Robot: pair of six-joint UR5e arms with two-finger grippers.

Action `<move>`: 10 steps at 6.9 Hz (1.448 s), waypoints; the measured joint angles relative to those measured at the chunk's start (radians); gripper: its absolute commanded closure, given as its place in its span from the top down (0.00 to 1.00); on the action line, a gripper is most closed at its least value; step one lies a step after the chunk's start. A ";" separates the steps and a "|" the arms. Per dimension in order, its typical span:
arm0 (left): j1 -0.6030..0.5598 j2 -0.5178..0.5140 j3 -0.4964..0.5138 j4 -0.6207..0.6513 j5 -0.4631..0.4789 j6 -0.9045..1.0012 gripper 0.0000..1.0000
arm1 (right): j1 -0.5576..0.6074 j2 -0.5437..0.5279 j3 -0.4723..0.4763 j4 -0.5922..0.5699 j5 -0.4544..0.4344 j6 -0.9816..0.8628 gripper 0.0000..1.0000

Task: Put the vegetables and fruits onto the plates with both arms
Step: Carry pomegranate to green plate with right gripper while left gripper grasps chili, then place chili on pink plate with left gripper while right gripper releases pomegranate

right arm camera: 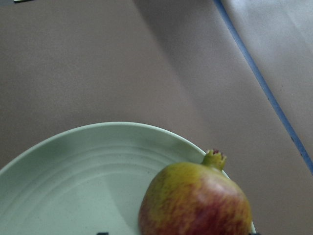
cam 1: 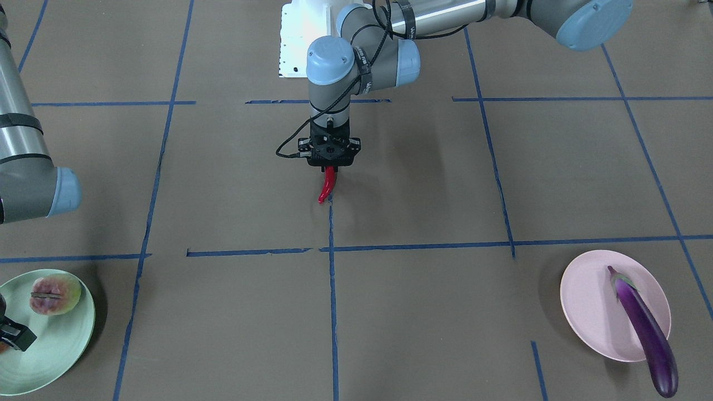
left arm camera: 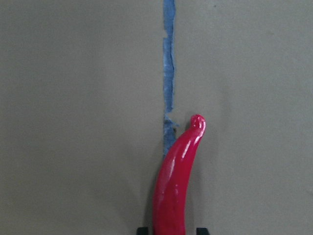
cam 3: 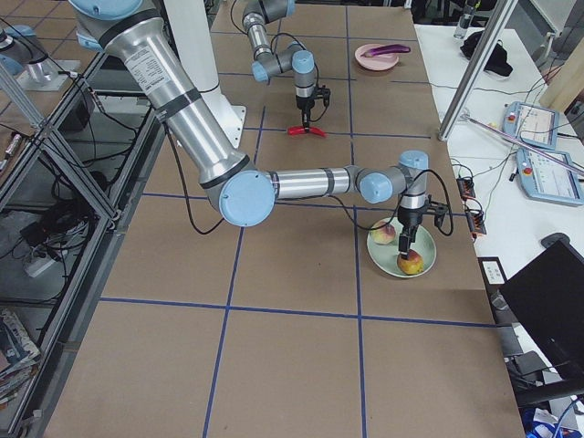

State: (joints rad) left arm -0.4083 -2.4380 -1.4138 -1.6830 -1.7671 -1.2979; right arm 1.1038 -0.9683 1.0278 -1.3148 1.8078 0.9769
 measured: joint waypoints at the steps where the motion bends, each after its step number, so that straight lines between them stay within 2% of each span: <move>1: 0.000 0.000 -0.004 0.002 0.001 -0.002 0.00 | 0.003 0.000 0.023 -0.002 0.011 -0.036 1.00; 3: -0.055 0.026 -0.075 0.005 0.022 -0.036 0.00 | 0.010 -0.011 0.123 -0.003 0.097 -0.056 1.00; 5: -0.232 0.168 -0.168 -0.022 0.025 -0.045 0.00 | 0.004 -0.072 0.310 -0.010 0.211 -0.042 1.00; 6: -0.331 0.236 -0.175 -0.045 0.012 0.019 0.00 | 0.003 -0.113 0.402 -0.013 0.298 -0.037 1.00; 7: -0.427 0.277 -0.137 -0.056 -0.010 0.121 0.02 | 0.003 -0.150 0.477 -0.014 0.369 -0.035 1.00; 9: -0.589 0.292 0.077 -0.114 -0.043 0.341 0.05 | -0.007 -0.196 0.567 -0.014 0.425 -0.031 1.00; 10: -0.631 0.286 0.184 -0.178 -0.046 0.382 0.33 | -0.015 -0.201 0.580 -0.014 0.429 -0.028 1.00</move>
State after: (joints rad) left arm -1.0389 -2.1517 -1.2295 -1.8610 -1.8128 -0.9164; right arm 1.0883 -1.1692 1.6081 -1.3285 2.2366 0.9489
